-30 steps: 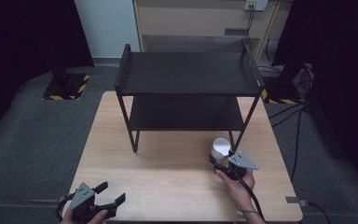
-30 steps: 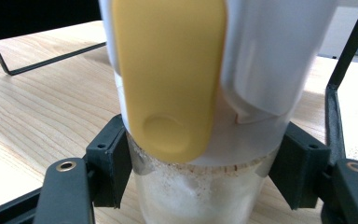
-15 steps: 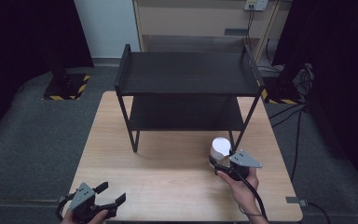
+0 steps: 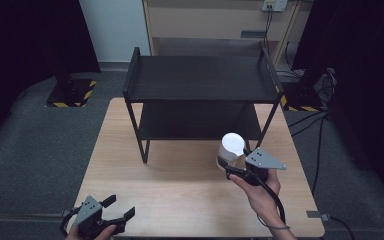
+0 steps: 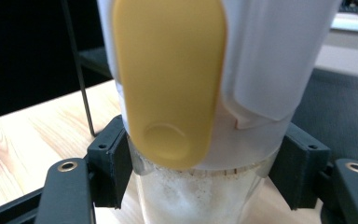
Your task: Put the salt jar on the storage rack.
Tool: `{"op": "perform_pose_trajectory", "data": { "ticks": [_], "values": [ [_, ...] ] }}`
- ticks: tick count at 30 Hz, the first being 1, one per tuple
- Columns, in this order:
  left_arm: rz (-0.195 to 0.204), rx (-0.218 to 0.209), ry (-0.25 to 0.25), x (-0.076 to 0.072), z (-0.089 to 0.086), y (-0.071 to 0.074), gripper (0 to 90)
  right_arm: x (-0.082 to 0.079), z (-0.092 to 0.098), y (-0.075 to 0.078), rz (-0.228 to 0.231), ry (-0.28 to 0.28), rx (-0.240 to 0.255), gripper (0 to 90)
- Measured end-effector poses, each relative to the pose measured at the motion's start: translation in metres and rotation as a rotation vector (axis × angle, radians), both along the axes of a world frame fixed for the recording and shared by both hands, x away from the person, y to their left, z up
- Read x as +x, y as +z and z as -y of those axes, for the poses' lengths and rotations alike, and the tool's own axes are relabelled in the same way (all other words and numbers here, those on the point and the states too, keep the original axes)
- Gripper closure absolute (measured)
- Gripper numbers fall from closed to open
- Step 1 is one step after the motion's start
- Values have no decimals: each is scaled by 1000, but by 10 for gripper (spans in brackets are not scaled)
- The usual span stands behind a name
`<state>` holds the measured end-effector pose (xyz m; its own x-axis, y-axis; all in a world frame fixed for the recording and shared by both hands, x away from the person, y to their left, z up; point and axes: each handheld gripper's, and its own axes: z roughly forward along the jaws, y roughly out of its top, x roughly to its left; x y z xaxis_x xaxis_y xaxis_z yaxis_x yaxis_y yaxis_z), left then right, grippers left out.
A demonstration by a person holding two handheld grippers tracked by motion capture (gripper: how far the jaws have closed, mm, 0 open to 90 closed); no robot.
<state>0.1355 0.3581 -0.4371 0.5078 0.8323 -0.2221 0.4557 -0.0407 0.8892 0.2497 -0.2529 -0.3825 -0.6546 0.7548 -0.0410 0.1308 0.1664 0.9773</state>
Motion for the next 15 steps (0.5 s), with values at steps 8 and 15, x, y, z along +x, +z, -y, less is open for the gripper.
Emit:
{"op": "perform_pose_trajectory", "data": {
  "ticks": [8, 15],
  "values": [
    [2, 1, -4, 0, 0, 0, 112, 32, -24, 24, 3, 16, -15, 314],
    [1, -4, -7, 1, 0, 0, 112, 59, -47, 34, 5, 13, -2, 313]
  ]
}}
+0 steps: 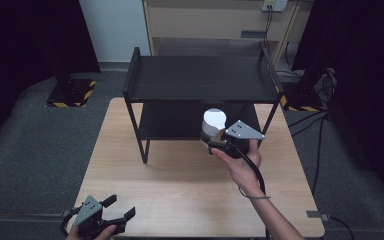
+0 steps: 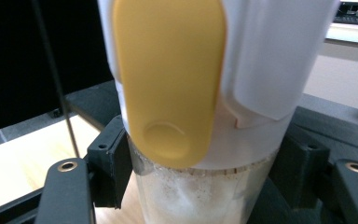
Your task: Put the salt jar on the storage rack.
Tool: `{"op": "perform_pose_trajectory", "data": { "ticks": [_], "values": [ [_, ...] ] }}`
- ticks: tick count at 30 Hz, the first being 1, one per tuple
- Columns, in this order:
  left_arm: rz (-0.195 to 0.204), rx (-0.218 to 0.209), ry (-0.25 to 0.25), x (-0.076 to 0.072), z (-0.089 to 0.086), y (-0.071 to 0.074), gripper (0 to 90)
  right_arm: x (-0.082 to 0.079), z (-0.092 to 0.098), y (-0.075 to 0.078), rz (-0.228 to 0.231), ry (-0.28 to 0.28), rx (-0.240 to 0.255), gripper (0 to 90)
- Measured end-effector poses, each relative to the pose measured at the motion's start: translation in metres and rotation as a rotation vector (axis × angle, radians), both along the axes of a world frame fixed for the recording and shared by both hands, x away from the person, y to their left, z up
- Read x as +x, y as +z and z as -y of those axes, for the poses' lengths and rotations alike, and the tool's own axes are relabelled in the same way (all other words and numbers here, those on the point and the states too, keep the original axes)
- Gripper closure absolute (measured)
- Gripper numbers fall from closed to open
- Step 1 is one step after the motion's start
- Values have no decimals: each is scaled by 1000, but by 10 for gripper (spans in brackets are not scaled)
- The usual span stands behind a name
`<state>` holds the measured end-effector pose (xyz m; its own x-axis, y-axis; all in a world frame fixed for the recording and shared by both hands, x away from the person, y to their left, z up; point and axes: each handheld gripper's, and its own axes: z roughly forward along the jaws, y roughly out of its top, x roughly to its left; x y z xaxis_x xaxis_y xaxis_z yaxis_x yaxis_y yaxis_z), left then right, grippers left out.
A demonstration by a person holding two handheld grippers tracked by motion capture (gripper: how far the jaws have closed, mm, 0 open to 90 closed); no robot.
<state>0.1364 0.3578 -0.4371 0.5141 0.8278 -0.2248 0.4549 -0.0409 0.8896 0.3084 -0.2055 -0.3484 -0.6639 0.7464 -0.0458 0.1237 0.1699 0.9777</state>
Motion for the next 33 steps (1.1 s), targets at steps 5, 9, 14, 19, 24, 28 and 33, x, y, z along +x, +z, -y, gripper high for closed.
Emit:
{"op": "perform_pose_trajectory", "data": {
  "ticks": [5, 9, 14, 19, 24, 28, 33],
  "values": [
    [1, -1, -5, 0, 0, 0, 112, 16, -14, -1, -8, -6, 8, 314],
    [0, -2, -6, 1, 0, 0, 112, 23, -24, -4, -5, -13, 21, 314],
    [-1, -1, -10, 1, 0, 0, 112, 30, -34, -5, 17, -36, 29, 313],
    [-1, -1, -7, 1, 0, 0, 112, 37, -44, -4, 25, -48, 10, 314],
    [-1, -2, -8, 1, 0, 0, 112, 43, -48, -8, 21, -56, 13, 313],
    [-3, -1, -10, 2, 0, 0, 112, 45, -49, -10, 22, -58, 21, 313],
    [-2, -1, -11, 1, 0, 0, 112, 50, -49, -13, 12, -57, 44, 309]
  ]
}}
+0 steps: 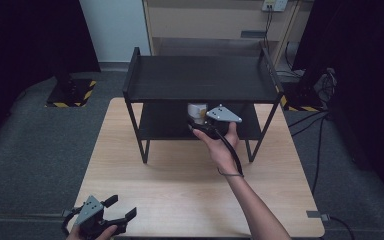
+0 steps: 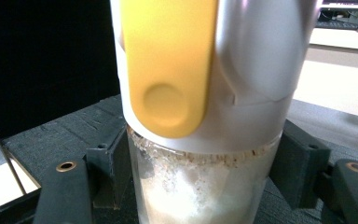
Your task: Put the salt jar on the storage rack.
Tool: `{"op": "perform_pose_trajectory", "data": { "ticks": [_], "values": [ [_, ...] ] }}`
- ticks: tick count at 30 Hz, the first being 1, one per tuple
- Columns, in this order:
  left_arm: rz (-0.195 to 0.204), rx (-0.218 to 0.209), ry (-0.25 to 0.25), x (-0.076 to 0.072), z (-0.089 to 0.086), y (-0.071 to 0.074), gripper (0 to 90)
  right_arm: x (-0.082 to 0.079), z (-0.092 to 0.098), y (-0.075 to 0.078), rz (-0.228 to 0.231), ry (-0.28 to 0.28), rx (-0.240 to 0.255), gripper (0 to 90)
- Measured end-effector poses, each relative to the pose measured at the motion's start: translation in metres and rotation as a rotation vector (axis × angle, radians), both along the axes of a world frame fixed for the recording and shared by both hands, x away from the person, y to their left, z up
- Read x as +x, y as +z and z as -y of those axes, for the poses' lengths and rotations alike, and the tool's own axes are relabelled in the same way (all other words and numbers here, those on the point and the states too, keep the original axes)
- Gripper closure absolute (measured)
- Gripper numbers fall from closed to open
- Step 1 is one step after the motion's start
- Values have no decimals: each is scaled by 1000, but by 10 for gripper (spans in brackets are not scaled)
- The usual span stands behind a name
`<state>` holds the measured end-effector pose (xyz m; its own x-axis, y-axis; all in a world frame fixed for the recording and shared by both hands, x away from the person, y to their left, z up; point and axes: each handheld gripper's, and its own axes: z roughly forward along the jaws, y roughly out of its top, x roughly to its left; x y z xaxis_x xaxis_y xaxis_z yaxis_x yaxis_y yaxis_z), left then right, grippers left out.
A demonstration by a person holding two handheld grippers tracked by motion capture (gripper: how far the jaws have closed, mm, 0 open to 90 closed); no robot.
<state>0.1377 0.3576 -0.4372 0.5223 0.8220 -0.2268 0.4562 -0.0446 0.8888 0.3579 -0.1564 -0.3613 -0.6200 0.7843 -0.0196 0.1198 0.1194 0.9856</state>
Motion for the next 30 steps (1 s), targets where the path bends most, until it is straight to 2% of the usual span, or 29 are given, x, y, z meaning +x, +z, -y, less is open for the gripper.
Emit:
{"op": "perform_pose_trajectory", "data": {
  "ticks": [3, 4, 5, 6, 7, 8, 12, 14, 15, 17, 18, 21, 25, 30],
  "values": [
    [0, 0, 1, 0, 0, 0, 112, 0, 0, -3, 5, -1, 17, 307],
    [0, 2, -1, 0, 0, 0, 112, 0, 1, -6, 10, -4, 32, 261],
    [0, 2, -1, 0, 0, 0, 112, 0, 1, -6, 10, -4, 32, 261],
    [2, 0, -2, -1, 0, 0, 112, 0, 2, -9, 18, -11, 55, 185],
    [2, 1, -2, -1, 0, 0, 112, -1, 1, -10, 15, -21, 64, 148],
    [3, 0, -1, -1, 0, 0, 112, -1, 2, -8, -6, -23, 67, 136],
    [4, 0, 0, -1, -1, 0, 112, -6, 8, -9, -15, -9, 47, 132],
    [4, -1, 1, -2, -1, 0, 112, -18, 17, -8, -20, -9, 37, 128],
    [4, -1, 1, -2, -1, 0, 112, -18, 17, -8, -20, -9, 37, 128],
    [4, -1, -2, -2, -1, 0, 112, -35, 33, -7, -29, -5, 11, 127],
    [4, -1, -3, -2, -1, 0, 112, -35, 33, -7, -29, -5, 11, 127],
    [2, 0, -3, -1, 0, 0, 112, -52, 49, -6, -47, -3, -17, 129],
    [4, 5, 0, -2, 1, 1, 112, -76, 74, -6, -85, -12, -50, 129],
    [5, 11, 4, -3, 1, 1, 112, -99, 96, -16, -132, -34, -80, 129]
  ]
}}
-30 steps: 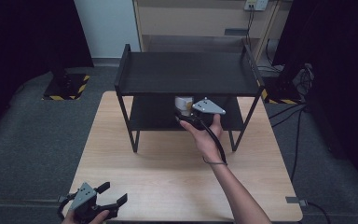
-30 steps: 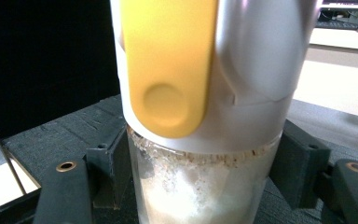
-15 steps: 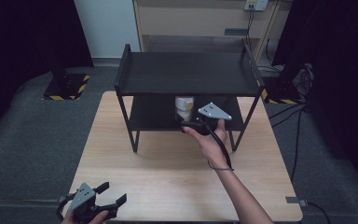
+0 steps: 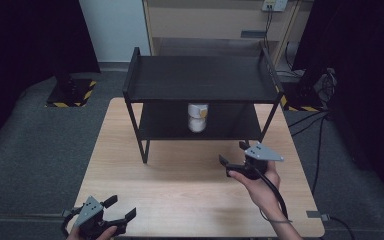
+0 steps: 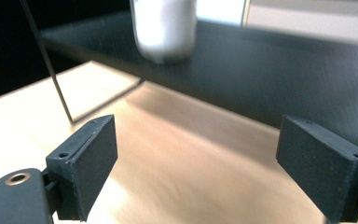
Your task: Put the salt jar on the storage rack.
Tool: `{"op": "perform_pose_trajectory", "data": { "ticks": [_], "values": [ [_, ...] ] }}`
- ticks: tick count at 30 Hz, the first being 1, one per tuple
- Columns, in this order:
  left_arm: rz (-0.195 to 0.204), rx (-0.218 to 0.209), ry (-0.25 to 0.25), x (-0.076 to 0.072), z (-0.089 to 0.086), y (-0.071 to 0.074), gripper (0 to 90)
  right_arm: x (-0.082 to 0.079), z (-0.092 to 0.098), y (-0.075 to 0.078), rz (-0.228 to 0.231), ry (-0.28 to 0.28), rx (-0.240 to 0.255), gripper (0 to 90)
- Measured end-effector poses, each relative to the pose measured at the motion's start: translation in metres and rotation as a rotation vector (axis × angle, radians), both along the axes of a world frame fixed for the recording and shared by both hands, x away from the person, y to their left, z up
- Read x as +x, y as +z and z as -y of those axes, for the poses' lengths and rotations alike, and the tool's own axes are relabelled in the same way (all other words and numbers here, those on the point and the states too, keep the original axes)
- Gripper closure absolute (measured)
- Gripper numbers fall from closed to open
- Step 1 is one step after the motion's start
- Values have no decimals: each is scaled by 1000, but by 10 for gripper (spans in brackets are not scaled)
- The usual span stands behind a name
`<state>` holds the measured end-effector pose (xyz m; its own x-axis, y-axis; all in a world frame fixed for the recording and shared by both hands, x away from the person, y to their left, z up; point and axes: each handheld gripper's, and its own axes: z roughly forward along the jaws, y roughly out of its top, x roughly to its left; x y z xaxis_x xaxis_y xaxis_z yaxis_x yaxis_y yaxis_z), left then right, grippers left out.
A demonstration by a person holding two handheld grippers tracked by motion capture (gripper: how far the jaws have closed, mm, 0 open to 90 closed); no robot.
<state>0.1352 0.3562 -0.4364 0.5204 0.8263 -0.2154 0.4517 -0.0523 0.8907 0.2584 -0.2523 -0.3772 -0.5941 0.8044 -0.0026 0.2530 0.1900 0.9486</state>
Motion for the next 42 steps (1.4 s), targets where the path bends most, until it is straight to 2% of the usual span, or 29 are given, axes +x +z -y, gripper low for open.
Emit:
{"op": "perform_pose_trajectory", "data": {
  "ticks": [4, 6, 8, 14, 17, 19, 22, 27, 42],
  "values": [
    [1, 1, -1, 0, 0, 0, 112, -21, 16, -16, -36, -29, -27, 129],
    [0, 3, -3, 0, 1, 0, 112, -30, 22, -25, -39, -49, -49, 129],
    [-1, 4, -4, 0, 1, 0, 112, -37, 28, -34, -59, -64, -49, 129],
    [1, 7, 1, -1, 1, 0, 112, -47, 35, -55, -83, -89, -80, 129],
    [2, 5, 5, -1, 1, 0, 112, -49, 35, -64, -102, -99, -76, 130],
    [2, 5, 3, -1, 1, 0, 112, -50, 35, -66, -117, -101, -84, 130],
    [1, 4, -6, -1, 1, 0, 112, -51, 35, -71, -113, -114, -88, 129],
    [-1, 2, -10, 0, 2, 0, 112, -51, 36, -72, -116, -129, -73, 129],
    [-3, 1, -12, 1, 2, 0, 112, -51, 35, -71, -119, -119, -68, 129]
  ]
}}
